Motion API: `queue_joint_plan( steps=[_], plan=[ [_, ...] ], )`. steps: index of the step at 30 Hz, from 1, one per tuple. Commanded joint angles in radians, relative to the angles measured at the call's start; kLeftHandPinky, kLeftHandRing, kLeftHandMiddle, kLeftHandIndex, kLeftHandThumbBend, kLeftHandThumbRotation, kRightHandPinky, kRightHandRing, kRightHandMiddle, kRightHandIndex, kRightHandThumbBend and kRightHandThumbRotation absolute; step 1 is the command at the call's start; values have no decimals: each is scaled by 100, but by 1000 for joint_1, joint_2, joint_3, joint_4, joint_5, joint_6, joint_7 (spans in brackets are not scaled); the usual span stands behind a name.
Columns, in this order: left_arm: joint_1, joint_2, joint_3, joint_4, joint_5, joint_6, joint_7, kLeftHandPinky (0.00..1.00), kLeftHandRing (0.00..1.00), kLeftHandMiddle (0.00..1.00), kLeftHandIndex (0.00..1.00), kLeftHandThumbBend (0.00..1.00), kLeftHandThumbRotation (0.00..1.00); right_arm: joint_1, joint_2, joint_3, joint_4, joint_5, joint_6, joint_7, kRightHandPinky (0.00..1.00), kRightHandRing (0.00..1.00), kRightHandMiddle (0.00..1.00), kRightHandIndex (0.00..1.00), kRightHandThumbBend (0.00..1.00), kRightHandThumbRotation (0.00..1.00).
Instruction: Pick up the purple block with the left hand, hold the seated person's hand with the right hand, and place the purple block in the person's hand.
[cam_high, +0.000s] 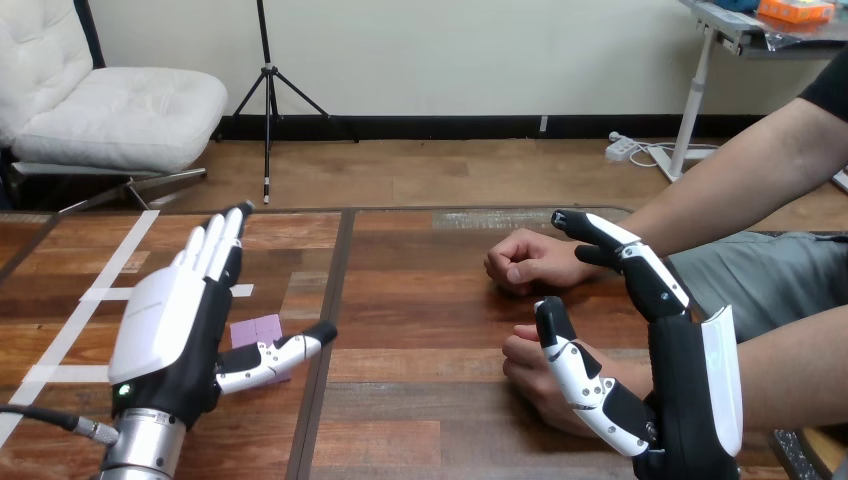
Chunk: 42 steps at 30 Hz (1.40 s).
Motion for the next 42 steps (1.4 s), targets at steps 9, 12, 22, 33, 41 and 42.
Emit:
queue_joint_plan(
  steps=[9, 12, 22, 33, 41, 42],
  plan=[
    [-107, 65, -34, 65, -44, 5, -50, 99, 100, 100, 100, 96, 64, -34, 7, -11, -33, 0, -5, -1, 73, 79, 78, 75, 38, 44],
    [-117, 70, -40, 83, -48, 3, -55, 99, 100, 100, 100, 97, 64, -35, 6, -10, -33, 4, -5, 1, 73, 79, 78, 76, 38, 44],
    [-156, 84, -67, 151, -48, 0, -56, 98, 100, 100, 100, 98, 62, -37, 1, -8, -31, 12, -7, 8, 73, 79, 79, 76, 38, 43],
    [-188, 91, -91, 204, -36, 2, -38, 100, 100, 100, 100, 98, 59, -34, 5, -7, -34, 29, -2, 21, 74, 79, 78, 76, 40, 43],
    [-214, 100, -115, 250, -9, 0, -3, 100, 100, 100, 100, 98, 61, -32, 5, -17, -40, 12, 7, 16, 73, 79, 78, 76, 40, 44],
    [-217, 101, -118, 254, -6, 0, 1, 100, 100, 100, 100, 97, 61, -32, 5, -18, -40, 11, 7, 16, 73, 79, 78, 76, 40, 44]
  ],
)
